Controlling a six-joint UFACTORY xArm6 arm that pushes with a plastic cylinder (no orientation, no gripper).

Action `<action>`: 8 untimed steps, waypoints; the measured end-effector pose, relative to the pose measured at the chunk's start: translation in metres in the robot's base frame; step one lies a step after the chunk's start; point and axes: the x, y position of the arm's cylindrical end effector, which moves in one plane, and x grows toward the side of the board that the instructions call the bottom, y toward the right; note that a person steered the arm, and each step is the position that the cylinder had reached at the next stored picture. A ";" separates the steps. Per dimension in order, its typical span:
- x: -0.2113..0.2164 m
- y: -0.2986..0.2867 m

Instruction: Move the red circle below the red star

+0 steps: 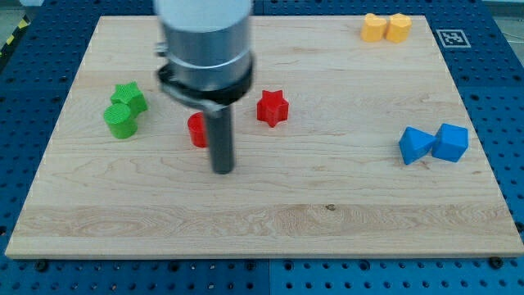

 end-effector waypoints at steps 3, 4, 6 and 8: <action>-0.061 -0.026; -0.064 0.019; -0.033 0.004; -0.082 0.034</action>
